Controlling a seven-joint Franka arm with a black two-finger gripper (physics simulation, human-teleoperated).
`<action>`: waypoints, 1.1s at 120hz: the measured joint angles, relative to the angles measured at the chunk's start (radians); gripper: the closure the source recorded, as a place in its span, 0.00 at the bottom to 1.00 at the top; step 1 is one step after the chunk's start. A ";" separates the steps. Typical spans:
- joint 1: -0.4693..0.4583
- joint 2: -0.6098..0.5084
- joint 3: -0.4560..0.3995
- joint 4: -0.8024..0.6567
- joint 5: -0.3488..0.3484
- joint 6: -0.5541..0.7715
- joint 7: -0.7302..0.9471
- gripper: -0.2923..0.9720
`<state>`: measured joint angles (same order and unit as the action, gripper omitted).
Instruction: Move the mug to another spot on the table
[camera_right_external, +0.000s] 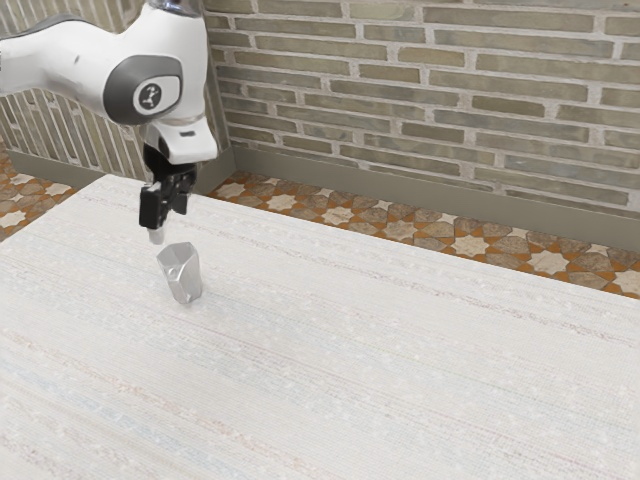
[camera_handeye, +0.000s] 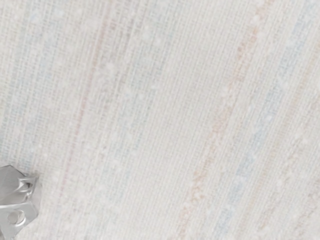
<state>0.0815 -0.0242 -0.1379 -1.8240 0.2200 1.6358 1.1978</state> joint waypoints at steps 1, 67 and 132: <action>0.001 -0.005 -0.001 -0.012 0.007 0.005 0.012 0.23; 0.227 0.091 -0.008 -0.263 0.157 0.492 0.758 0.24; 0.214 0.246 -0.002 -0.260 0.153 0.716 1.126 0.24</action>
<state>0.2956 0.2218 -0.1396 -2.0839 0.3728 2.3517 2.3236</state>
